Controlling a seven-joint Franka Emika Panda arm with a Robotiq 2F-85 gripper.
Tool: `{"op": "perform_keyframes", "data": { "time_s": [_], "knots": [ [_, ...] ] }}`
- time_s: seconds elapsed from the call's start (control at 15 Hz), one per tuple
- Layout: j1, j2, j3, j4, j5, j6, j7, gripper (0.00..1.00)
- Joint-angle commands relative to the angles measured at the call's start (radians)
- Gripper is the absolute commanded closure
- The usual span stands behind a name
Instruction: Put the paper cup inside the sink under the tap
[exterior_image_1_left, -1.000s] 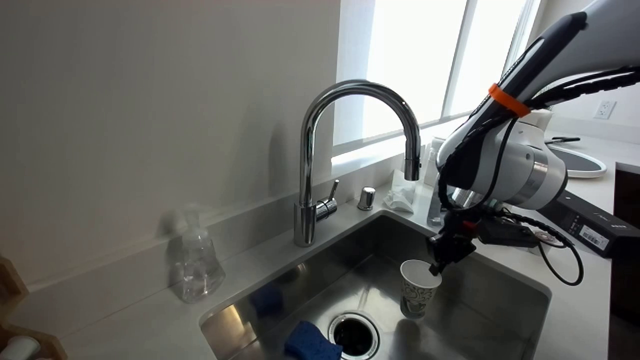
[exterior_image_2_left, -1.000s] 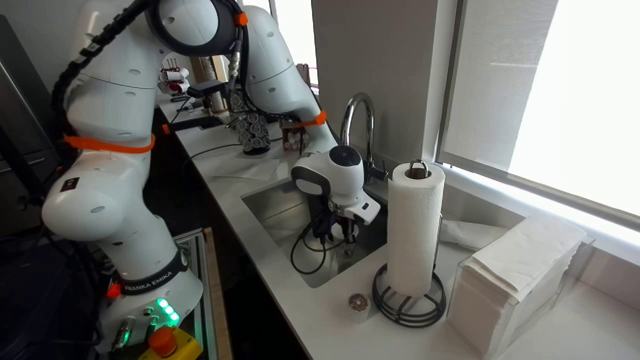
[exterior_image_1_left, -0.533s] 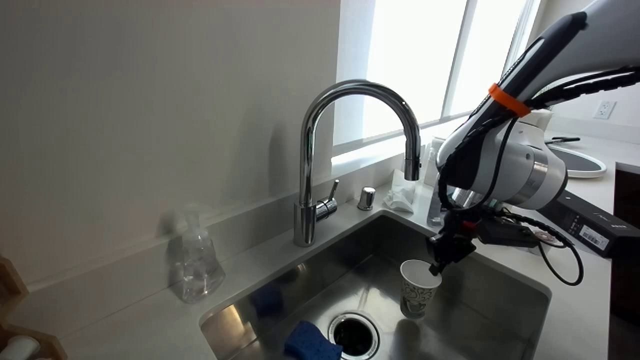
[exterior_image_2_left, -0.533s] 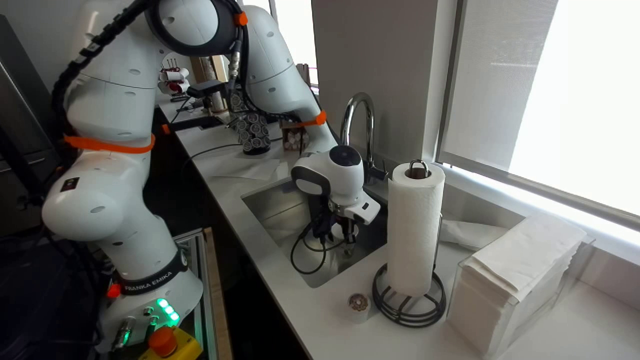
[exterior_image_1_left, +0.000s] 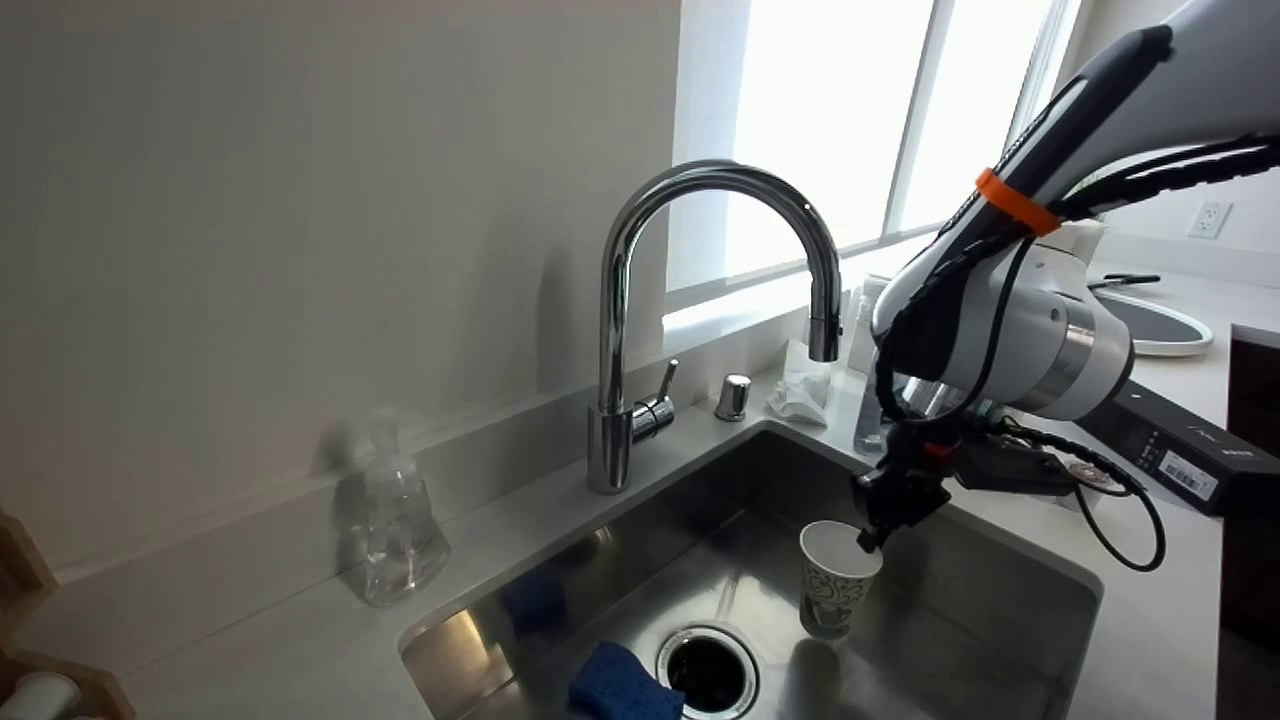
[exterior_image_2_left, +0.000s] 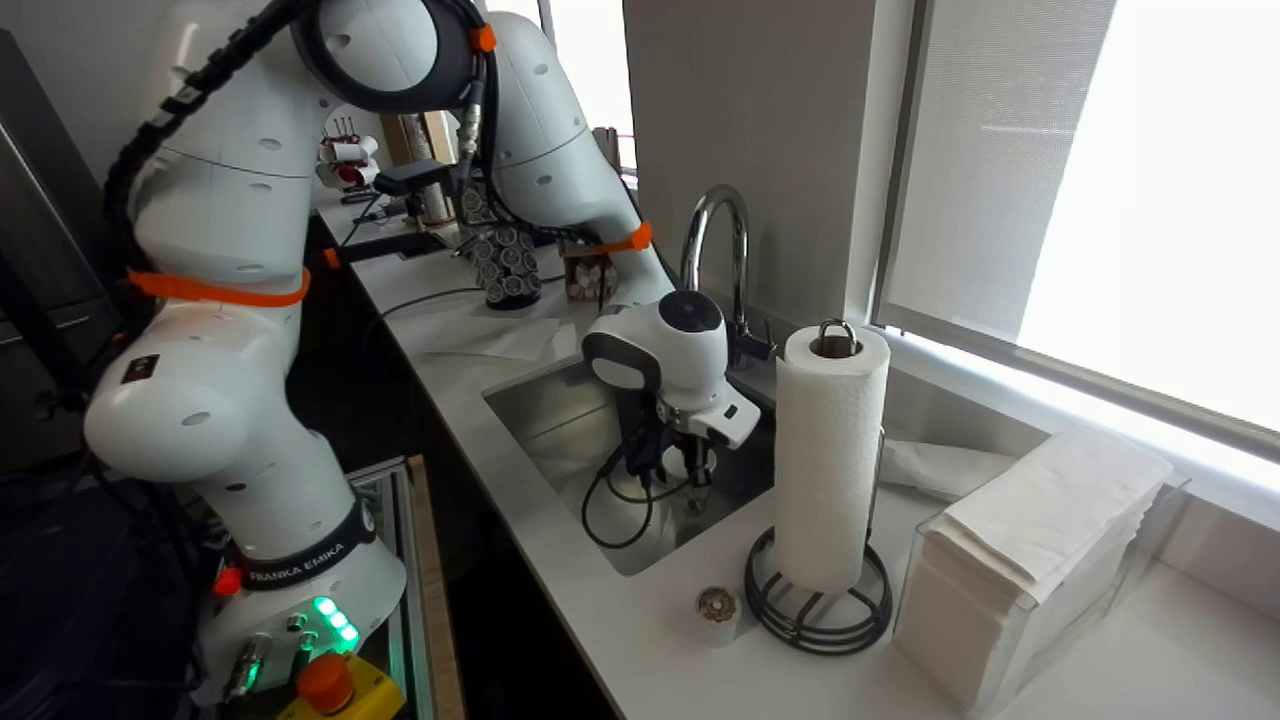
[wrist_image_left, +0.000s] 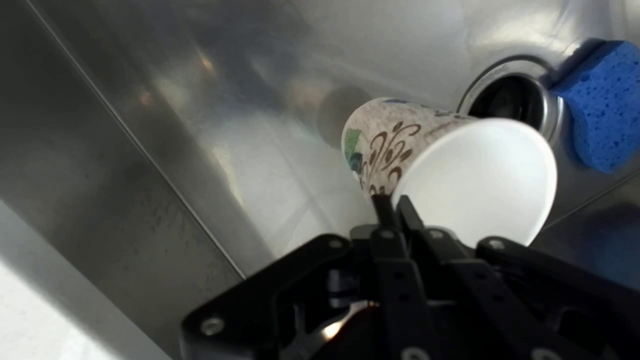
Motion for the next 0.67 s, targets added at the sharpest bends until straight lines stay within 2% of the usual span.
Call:
{"op": "perform_keyframes", "data": {
  "time_s": [0.0, 0.27, 0.6],
  "knots": [
    [0.026, 0.050, -0.005, 0.042, -0.027, -0.004, 0.019, 0.99],
    [0.060, 0.094, -0.026, 0.083, -0.051, 0.009, 0.045, 0.99],
    [0.069, 0.141, -0.045, 0.130, -0.064, 0.010, 0.048, 0.99]
  ]
}}
